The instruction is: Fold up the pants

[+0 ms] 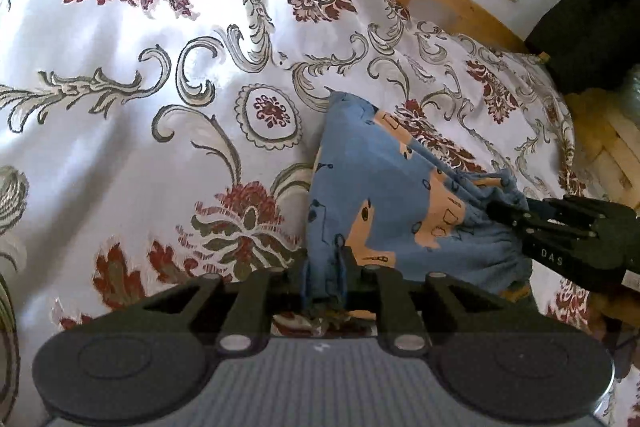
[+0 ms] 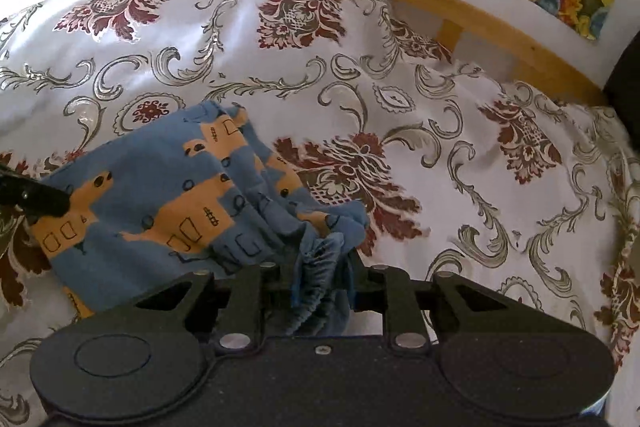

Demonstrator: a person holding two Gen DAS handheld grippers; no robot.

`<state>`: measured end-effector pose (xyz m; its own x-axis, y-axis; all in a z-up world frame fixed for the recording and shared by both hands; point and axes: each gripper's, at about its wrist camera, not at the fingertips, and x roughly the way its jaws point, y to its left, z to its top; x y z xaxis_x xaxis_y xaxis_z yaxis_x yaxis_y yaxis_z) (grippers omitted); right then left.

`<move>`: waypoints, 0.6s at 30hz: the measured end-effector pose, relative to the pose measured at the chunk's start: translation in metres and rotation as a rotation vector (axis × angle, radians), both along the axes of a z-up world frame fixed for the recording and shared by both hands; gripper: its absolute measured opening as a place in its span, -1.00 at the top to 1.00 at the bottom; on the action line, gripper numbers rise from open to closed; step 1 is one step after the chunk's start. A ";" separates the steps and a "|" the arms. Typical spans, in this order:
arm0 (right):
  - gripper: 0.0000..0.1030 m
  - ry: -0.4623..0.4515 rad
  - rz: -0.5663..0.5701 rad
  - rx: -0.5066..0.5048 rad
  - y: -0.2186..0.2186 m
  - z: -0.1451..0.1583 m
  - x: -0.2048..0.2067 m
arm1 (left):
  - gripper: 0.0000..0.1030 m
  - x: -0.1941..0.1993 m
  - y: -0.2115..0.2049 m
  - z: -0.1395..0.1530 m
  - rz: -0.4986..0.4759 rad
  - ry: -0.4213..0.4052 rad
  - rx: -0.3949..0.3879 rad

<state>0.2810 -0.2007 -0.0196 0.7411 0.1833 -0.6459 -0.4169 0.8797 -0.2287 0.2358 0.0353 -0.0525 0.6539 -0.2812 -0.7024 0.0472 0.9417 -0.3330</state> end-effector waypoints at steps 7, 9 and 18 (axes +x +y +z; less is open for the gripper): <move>0.34 0.003 -0.039 0.031 -0.007 0.000 -0.001 | 0.44 -0.001 -0.002 0.002 0.003 -0.006 0.033; 0.18 -0.007 -0.063 0.055 -0.011 0.003 -0.004 | 0.34 -0.002 -0.003 0.002 0.003 -0.008 0.049; -0.71 -0.057 -0.222 0.267 -0.038 0.020 -0.058 | -0.73 -0.021 -0.012 0.015 0.004 -0.029 0.139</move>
<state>0.2230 -0.2385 0.0000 0.8153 0.1710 -0.5532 -0.2024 0.9793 0.0044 0.2149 0.0229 -0.0376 0.6754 -0.1799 -0.7152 0.0514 0.9789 -0.1977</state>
